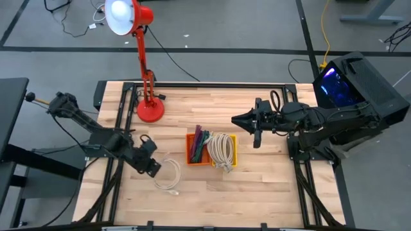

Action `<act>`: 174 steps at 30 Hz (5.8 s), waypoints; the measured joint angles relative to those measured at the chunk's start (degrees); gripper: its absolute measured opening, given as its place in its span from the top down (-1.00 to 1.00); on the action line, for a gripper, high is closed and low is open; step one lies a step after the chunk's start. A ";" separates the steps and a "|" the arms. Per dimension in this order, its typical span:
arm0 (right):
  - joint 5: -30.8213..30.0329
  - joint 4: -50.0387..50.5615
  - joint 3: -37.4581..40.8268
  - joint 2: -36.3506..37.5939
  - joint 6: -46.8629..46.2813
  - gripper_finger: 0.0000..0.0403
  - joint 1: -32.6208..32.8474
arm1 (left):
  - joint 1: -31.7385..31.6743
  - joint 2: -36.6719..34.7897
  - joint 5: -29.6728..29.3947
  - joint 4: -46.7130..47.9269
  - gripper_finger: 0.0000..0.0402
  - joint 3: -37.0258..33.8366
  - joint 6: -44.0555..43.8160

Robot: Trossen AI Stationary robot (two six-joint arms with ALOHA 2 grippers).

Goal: Pick & Place USB Port
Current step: Put the light brown HDMI cable into the yellow bin

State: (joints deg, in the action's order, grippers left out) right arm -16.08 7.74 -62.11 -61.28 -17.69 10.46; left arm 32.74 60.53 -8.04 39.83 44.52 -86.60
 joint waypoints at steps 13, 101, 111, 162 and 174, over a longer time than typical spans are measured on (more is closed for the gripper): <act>3.14 -1.71 0.00 -0.21 -1.32 0.76 -0.04 | -7.48 -1.07 -37.71 1.37 0.82 22.95 27.62; 7.56 7.83 -0.02 5.67 -3.44 0.97 -3.14 | -27.02 14.34 -25.33 -36.10 0.49 26.94 58.55; -0.69 28.52 0.04 3.39 -20.85 0.97 4.16 | -28.82 13.59 -24.68 -36.05 0.49 26.90 58.78; -5.87 23.35 -0.17 -23.88 -51.41 0.97 10.95 | -28.77 13.56 -12.67 -35.27 0.49 26.90 58.86; -2.78 20.61 0.02 -24.04 -47.28 0.60 9.61 | -28.84 13.56 -12.86 -35.32 0.49 26.90 58.86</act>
State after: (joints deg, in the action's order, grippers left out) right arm -18.86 28.35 -62.08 -85.32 -64.97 20.07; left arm 3.90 74.08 -20.90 4.51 71.42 -27.75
